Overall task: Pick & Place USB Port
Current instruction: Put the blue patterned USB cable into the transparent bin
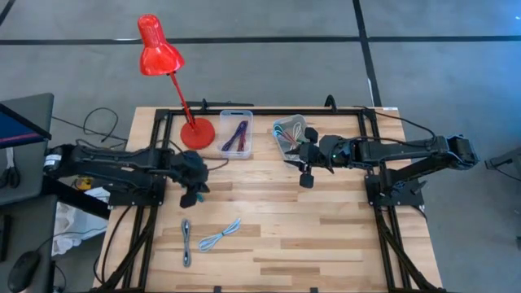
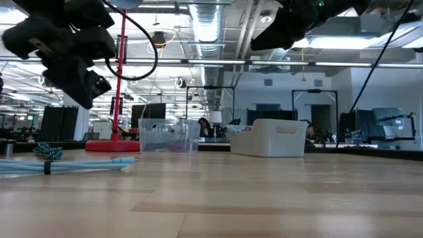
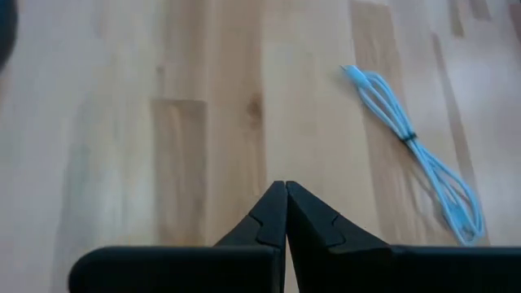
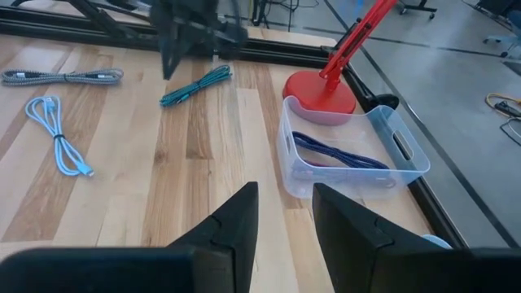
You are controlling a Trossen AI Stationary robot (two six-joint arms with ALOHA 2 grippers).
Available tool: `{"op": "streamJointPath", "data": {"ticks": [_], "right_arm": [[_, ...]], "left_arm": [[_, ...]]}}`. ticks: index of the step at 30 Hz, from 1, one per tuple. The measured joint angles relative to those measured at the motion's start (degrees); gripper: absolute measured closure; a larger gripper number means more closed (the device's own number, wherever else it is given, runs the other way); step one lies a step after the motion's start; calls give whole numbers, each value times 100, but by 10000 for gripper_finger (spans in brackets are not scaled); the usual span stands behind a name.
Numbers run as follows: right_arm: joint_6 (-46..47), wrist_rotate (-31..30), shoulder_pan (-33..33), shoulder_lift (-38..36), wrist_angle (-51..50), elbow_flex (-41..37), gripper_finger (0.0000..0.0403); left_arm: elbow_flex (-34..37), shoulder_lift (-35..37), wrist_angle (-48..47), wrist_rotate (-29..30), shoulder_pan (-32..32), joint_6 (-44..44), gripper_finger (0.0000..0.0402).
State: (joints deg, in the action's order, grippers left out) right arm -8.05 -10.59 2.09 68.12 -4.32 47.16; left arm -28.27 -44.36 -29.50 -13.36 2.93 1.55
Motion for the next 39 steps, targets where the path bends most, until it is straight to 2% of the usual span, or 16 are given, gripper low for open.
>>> {"op": "streamJointPath", "data": {"ticks": [8, 16, 20, 28, 39], "right_arm": [[2, 0, 0, 0, 0, 0, 291], [15, 0, -1, 0, 2, 0, 291], [15, 1, 28, 0, 2, 0, 291], [15, 0, 184, 0, 2, 0, 291], [15, 2, 382, 0, -199, 0, 291]], "left_arm": [[-2, -491, 2, 608, -585, -179, 383], [0, -1257, -16, 774, -817, -220, 343], [0, -1222, -24, 795, -823, -228, 328], [0, -925, -32, 1207, -823, -347, 309], [0, -1620, -76, 1401, -823, -504, 277]]}}
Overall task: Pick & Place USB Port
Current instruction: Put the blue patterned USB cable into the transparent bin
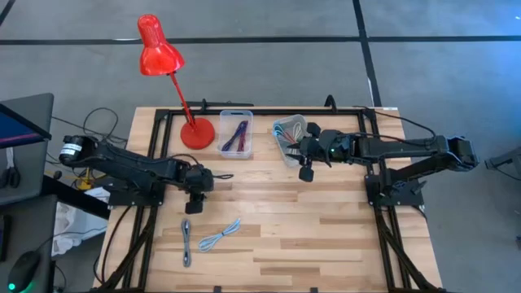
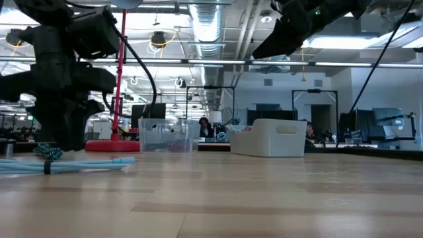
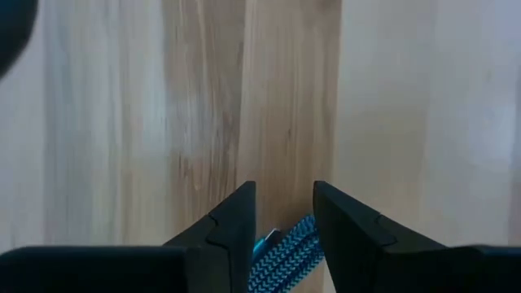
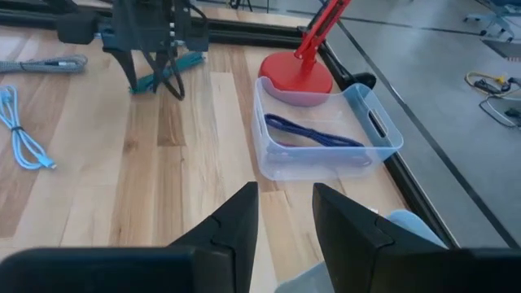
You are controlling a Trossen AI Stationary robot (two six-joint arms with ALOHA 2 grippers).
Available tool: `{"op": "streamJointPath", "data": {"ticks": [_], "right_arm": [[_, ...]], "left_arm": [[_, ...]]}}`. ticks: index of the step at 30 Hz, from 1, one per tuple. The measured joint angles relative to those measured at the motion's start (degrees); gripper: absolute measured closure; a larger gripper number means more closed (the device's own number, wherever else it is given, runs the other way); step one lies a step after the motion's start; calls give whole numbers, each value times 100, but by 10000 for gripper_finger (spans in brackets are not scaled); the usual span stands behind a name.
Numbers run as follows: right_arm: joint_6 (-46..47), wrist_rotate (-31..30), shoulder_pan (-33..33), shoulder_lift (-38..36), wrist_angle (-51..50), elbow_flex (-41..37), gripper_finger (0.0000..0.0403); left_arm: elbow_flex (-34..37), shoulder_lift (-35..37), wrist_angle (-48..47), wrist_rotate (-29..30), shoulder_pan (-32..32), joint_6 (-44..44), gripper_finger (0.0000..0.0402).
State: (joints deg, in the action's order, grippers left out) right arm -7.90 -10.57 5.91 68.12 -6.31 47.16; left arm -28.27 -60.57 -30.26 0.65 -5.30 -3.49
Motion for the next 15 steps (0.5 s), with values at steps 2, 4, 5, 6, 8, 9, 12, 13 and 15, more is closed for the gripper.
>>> {"op": "streamJointPath", "data": {"ticks": [2, 4, 5, 6, 8, 9, 12, 13, 15], "right_arm": [[0, 1, 23, 0, -31, 0, 291], [0, 1, 26, 0, -43, 0, 291], [-2, 0, 26, 0, -61, 0, 291], [0, 0, 26, 0, -82, 0, 291], [-6, 2, 26, 0, -109, 0, 291], [-8, 2, 26, 2, -110, 0, 291], [-13, 2, 26, 11, -119, 0, 291], [-15, 2, 26, 11, -119, 0, 291], [-16, 2, 26, 11, -118, 0, 291]], "left_arm": [[0, -133, 4, 0, 0, 0, 277], [0, -252, 3, -39, 0, -2, 277], [0, -305, 3, -63, 0, 2, 277], [0, -359, 8, -62, 0, 1, 277], [-12, -421, 20, -65, 0, -52, 277], [-17, -431, 26, -67, 0, -96, 277], [-15, -410, 21, -90, 2, -154, 279], [-7, -387, 18, -90, 2, -161, 280], [0, -349, 17, -119, 2, -193, 282]]}}
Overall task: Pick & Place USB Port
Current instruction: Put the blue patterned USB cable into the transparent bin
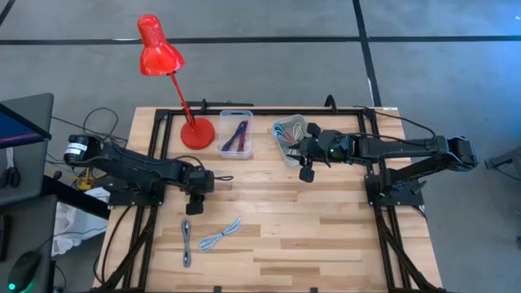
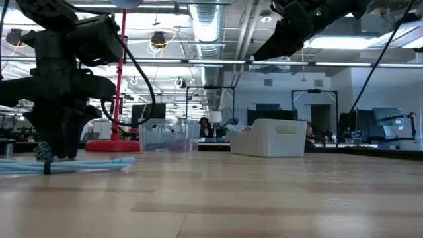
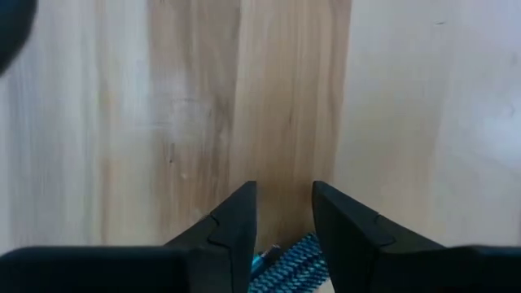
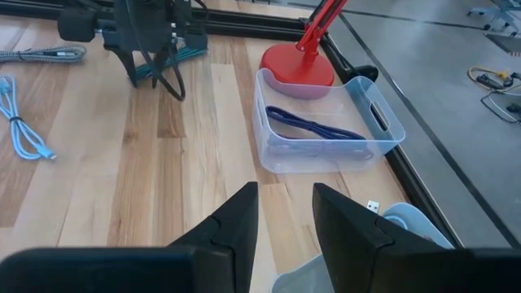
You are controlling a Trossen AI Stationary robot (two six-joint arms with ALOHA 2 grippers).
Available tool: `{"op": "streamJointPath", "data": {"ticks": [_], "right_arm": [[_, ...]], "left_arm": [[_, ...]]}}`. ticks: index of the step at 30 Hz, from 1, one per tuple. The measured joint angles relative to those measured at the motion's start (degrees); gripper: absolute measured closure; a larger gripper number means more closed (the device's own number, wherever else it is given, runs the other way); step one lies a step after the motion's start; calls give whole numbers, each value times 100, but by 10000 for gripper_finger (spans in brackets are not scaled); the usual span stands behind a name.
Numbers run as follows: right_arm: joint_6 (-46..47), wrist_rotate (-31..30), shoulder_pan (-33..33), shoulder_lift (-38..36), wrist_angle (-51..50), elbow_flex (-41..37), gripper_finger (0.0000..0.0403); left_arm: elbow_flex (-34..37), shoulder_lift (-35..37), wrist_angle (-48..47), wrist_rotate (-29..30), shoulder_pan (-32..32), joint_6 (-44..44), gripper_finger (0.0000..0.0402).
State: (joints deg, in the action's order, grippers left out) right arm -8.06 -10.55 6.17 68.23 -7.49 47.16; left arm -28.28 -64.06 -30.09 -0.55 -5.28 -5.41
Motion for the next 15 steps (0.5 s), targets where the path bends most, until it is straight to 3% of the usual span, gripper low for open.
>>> {"op": "streamJointPath", "data": {"ticks": [7, 15], "right_arm": [[-2, -1, 0, 2, 1, 0, 291], [0, 0, 0, 2, 2, 0, 291]], "left_arm": [[-120, 369, -55, -49, -2, -96, 285], [-234, 1355, -181, -41, -2, -198, 285]]}}
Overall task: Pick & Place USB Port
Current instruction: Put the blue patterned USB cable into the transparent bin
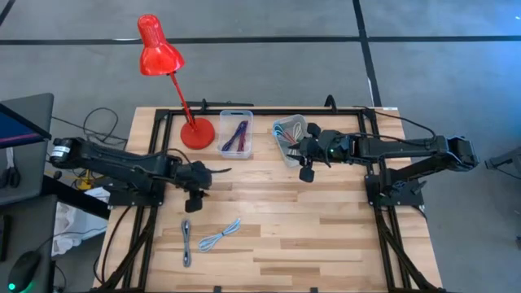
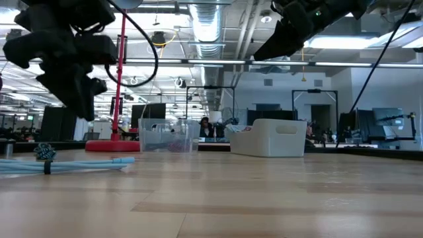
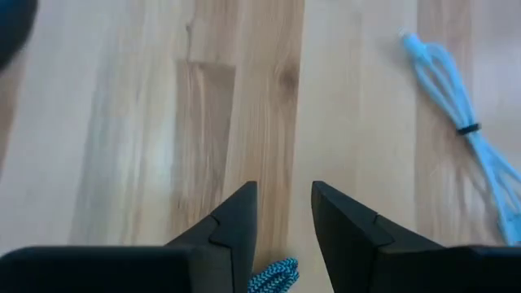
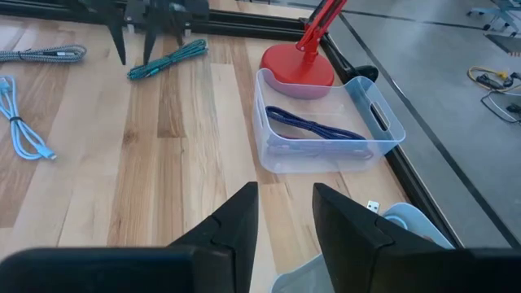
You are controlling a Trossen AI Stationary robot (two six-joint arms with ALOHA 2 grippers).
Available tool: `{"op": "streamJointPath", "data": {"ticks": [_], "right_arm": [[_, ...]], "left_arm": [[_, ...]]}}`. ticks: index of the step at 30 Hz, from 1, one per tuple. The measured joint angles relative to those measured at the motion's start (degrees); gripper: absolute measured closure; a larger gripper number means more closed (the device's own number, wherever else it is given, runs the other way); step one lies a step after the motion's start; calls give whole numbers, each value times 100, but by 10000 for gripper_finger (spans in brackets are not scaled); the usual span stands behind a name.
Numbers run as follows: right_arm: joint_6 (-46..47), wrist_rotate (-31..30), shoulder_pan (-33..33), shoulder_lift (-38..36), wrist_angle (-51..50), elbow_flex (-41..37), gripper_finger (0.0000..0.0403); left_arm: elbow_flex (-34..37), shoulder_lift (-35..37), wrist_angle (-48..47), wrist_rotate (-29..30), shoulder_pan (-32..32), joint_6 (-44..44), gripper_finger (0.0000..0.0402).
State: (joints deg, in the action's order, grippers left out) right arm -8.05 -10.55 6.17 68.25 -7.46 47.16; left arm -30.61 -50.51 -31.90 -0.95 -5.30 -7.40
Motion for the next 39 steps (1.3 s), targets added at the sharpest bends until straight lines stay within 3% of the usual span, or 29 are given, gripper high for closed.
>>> {"op": "streamJointPath", "data": {"ticks": [15, 17, 21, 24, 31, 39], "right_arm": [[59, 306, -11, 98, 152, 4, 291], [59, 310, -15, 103, 143, 3, 291], [48, 310, -13, 103, 192, 2, 291], [-58, 308, -2, 103, 450, 2, 291], [-90, 310, -6, 122, 779, 2, 291], [-92, 308, -13, 122, 732, 2, 291]], "left_arm": [[-6, 442, -53, 56, 0, -370, 285], [-39, 442, -591, -210, 2, -894, 285], [-43, 422, -2908, -997, -34, -2423, 285], [-85, 543, -2366, -1119, -157, -2458, 295], [-55, 484, -1938, -394, -129, -2107, 322], [-37, -194, -1786, 243, -133, -1794, 325]]}}
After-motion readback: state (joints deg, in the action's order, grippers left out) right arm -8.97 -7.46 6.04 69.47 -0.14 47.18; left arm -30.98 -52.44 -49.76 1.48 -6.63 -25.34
